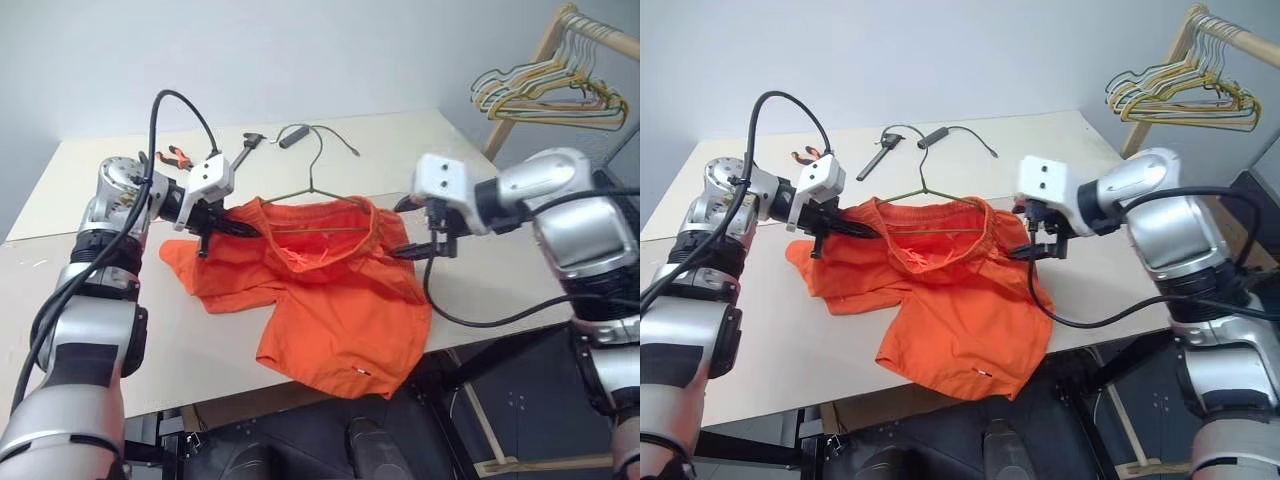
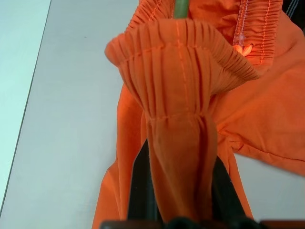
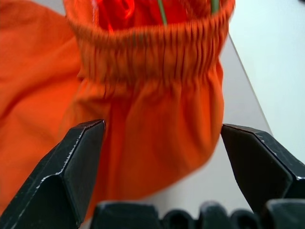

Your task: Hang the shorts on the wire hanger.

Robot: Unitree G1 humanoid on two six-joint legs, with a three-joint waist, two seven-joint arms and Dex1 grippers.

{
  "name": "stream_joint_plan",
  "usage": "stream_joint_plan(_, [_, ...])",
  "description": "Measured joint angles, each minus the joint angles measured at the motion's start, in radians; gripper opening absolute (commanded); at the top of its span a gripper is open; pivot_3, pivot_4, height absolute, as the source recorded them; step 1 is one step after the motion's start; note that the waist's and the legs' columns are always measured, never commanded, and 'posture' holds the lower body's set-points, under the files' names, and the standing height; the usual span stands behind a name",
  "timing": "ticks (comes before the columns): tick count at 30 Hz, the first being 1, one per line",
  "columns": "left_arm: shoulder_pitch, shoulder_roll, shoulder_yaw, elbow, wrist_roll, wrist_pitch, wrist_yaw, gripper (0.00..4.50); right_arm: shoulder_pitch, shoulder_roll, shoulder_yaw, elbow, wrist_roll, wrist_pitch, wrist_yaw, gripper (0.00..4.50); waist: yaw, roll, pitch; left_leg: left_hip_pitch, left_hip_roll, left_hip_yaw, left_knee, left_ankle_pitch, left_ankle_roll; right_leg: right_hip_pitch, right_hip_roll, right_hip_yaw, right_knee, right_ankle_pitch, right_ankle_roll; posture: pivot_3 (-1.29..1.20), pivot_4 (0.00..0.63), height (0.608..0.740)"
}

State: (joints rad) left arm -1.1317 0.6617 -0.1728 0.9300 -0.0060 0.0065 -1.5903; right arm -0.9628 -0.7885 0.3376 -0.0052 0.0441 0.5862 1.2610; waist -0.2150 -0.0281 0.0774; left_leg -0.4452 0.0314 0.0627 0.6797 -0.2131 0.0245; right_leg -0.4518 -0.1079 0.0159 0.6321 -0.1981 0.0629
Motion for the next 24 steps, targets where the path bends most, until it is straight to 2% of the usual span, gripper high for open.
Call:
stream_joint_plan(7, [0.003,0.008,0.0,-0.01,0.0,0.013,-0.009,0.0,-0.048,0.08,0.053,0.135,-0.076,-0.057,-0.043,4.46,0.009,0.0,0.0,0.0,-0.001,0.0,0.001,0.0,0.0,0.002,-0.001,0.0,-0.001,0.0,0.0,-0.15,0.022,0.74])
stream_joint_plan(8, [0.004,0.009,0.0,-0.013,0.0,0.014,-0.013,0.0,-0.061,0.092,0.054,0.157,-0.079,-0.057,-0.041,4.3,0.008,0.0,0.0,0.0,-0.001,0.0,0.001,0.0,0.0,0.002,-0.001,0.0,-0.001,0.0,0.0,-0.15,0.021,0.74])
stream_joint_plan(10, [0.009,0.012,0.0,-0.025,-0.002,0.016,-0.017,0.0,-0.096,0.121,0.06,0.214,-0.079,-0.058,-0.025,3.88,0.006,0.0,0.0,0.0,-0.001,-0.001,0.001,0.0,0.0,0.002,-0.001,-0.001,-0.001,0.0,0.0,-0.15,0.021,0.74])
stream_joint_plan(11, [0.012,0.014,0.0,-0.034,-0.004,0.016,-0.018,0.0,-0.116,0.136,0.067,0.247,-0.079,-0.06,-0.013,3.43,0.006,0.0,0.0,0.0,-0.001,-0.001,0.001,0.0,0.0,0.002,-0.001,-0.001,-0.001,0.0,0.0,-0.15,0.022,0.74])
stream_joint_plan(16, [0.044,0.022,-0.004,-0.075,-0.031,0.018,-0.02,0.0,-0.173,0.191,0.083,0.407,-0.072,-0.08,0.053,1.78,0.006,0.0,0.0,0.001,-0.001,-0.001,0.001,0.0,0.0,0.003,-0.001,-0.001,-0.001,0.0,0.0,-0.15,0.022,0.74])
stream_joint_plan(21, [0.068,0.036,-0.01,-0.111,-0.055,0.022,-0.015,0.0,-0.208,0.195,0.1,0.484,-0.081,-0.124,0.121,0.09,0.005,0.0,0.0,0.001,-0.001,-0.002,0.001,0.0,0.0,0.003,-0.001,-0.001,-0.001,0.0,0.0,-0.15,0.022,0.74])
stream_joint_plan(24, [0.073,0.045,-0.022,-0.128,-0.066,0.025,-0.013,0.0,-0.211,0.195,0.119,0.497,-0.084,-0.15,0.162,0.03,0.005,0.0,0.0,0.001,-0.001,-0.002,0.001,0.0,0.0,0.004,-0.001,-0.001,0.0,0.0,0.0,-0.15,0.022,0.74])
